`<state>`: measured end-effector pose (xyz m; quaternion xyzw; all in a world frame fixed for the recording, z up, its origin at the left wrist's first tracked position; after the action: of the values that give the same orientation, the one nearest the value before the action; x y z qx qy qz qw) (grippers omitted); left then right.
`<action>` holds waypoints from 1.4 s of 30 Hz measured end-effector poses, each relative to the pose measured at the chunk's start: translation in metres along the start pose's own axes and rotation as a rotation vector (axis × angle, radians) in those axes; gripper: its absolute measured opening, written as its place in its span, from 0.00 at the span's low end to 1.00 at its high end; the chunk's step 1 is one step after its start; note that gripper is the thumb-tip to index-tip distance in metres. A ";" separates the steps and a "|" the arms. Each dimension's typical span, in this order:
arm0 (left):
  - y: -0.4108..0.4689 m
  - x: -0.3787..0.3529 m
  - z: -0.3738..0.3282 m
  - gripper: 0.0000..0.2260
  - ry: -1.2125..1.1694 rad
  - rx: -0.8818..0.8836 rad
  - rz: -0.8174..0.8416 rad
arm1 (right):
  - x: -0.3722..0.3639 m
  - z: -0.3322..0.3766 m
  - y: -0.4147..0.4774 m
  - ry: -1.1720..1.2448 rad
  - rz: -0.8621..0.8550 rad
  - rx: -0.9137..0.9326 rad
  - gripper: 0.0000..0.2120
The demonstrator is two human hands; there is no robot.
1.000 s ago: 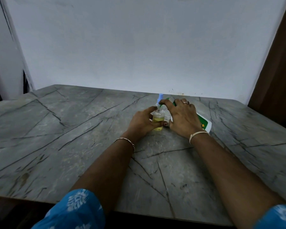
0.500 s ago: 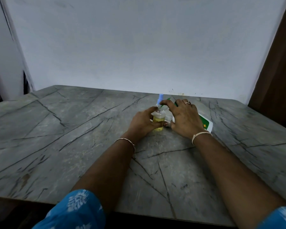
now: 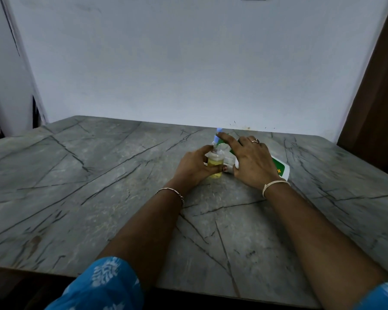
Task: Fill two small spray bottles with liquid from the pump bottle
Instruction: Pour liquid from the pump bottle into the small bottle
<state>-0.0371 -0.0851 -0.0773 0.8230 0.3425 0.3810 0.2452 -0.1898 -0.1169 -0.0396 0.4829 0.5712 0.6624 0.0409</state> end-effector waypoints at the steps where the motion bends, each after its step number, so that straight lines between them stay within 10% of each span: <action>1: 0.000 0.000 0.000 0.32 0.003 0.002 0.004 | 0.000 0.000 0.000 0.012 0.002 -0.008 0.43; 33: 0.001 -0.001 0.000 0.33 0.014 0.015 0.015 | -0.004 0.002 0.006 0.082 -0.026 -0.048 0.34; 42: 0.000 -0.002 0.001 0.33 0.011 0.001 0.001 | -0.002 -0.001 0.001 0.035 0.002 0.015 0.45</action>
<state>-0.0371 -0.0867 -0.0788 0.8212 0.3438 0.3855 0.2426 -0.1894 -0.1192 -0.0399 0.4722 0.5763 0.6665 0.0265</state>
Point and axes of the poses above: each hand's wrist, its own y-axis towards the middle knuckle, its own x-axis out of the back of the hand, z = x × y, the point moved 5 cm from there along y, towards the middle knuckle, and after that the axes turned 15 degrees about -z, right-handed, at the moved point
